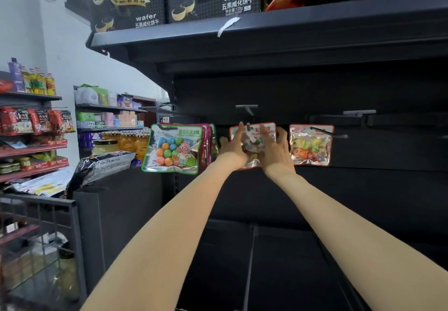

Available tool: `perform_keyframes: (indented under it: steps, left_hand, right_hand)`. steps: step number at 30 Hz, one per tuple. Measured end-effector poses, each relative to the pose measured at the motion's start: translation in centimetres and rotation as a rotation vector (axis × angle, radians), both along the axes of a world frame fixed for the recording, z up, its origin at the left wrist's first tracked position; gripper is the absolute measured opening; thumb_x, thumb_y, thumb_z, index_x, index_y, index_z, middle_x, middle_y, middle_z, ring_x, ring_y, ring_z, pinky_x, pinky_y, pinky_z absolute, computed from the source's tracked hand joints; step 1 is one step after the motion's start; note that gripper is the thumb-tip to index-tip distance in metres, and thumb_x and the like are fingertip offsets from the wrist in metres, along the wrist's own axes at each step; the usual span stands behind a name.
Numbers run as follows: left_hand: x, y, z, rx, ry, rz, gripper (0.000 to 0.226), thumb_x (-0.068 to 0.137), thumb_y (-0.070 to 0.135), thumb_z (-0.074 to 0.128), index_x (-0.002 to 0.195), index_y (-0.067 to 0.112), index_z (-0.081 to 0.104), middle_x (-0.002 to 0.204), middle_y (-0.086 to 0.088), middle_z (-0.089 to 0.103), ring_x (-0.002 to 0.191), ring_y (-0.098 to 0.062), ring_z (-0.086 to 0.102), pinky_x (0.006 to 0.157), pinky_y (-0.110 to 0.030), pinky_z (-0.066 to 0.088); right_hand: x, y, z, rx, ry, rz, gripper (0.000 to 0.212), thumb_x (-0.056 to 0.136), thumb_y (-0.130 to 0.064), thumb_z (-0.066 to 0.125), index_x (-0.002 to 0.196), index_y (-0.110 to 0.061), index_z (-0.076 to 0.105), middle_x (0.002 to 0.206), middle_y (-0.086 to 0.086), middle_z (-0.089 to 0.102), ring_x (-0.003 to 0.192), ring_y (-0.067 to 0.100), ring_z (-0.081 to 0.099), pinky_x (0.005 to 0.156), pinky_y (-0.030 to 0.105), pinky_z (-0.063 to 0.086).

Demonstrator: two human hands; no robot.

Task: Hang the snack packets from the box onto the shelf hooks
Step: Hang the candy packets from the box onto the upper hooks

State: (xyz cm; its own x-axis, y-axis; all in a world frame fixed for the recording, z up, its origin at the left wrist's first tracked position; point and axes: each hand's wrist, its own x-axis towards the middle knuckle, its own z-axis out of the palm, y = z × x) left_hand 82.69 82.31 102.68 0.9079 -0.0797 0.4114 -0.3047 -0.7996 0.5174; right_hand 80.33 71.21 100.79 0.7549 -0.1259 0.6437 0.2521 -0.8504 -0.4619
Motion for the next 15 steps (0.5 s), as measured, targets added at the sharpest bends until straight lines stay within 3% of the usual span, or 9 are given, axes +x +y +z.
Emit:
perform_keyframes:
  steps: [4, 9, 13, 15]
  left_hand:
    - [2.1, -0.3, -0.1, -0.058, 0.003, -0.062, 0.081, 0.091, 0.022, 0.055, 0.150, 0.037, 0.000, 0.145, -0.018, 0.034, 0.115, -0.032, 0.054, 0.082, -0.030, 0.046]
    - [3.1, -0.1, -0.3, -0.050, -0.043, -0.054, 0.065, 0.089, 0.019, 0.052, 0.146, 0.030, 0.025, 0.140, -0.014, 0.045, 0.121, -0.031, 0.051, 0.098, -0.040, 0.046]
    - [1.9, 0.1, -0.5, -0.013, -0.137, 0.031, 0.051, 0.096, 0.016, 0.046, 0.144, 0.026, 0.034, 0.155, -0.013, 0.019, 0.141, -0.030, 0.023, 0.110, -0.035, 0.029]
    - [0.6, 0.2, -0.3, -0.041, -0.208, 0.046, 0.046, 0.096, 0.013, 0.048, 0.141, 0.022, 0.040, 0.151, -0.013, 0.024, 0.137, -0.029, 0.031, 0.107, -0.031, 0.032]
  right_hand:
    - [1.4, -0.8, -0.1, -0.091, 0.047, 0.001, 0.076, 0.094, -0.003, 0.050, 0.152, -0.027, 0.008, 0.157, 0.002, -0.013, 0.145, 0.027, 0.011, 0.105, 0.041, 0.038]
    - [2.1, -1.2, -0.2, -0.084, 0.056, 0.058, 0.069, 0.095, -0.009, 0.051, 0.152, -0.020, 0.014, 0.157, 0.004, -0.014, 0.146, 0.027, 0.004, 0.113, 0.040, 0.027]
    - [1.5, -0.9, -0.6, -0.061, 0.004, 0.040, 0.063, 0.095, -0.009, 0.053, 0.149, -0.019, 0.023, 0.158, 0.004, -0.009, 0.146, 0.026, 0.005, 0.110, 0.039, 0.031]
    - [1.0, -0.8, -0.6, -0.044, -0.032, 0.028, 0.060, 0.093, -0.009, 0.056, 0.147, -0.018, 0.031, 0.158, 0.004, -0.006, 0.146, 0.025, 0.003, 0.111, 0.038, 0.030]
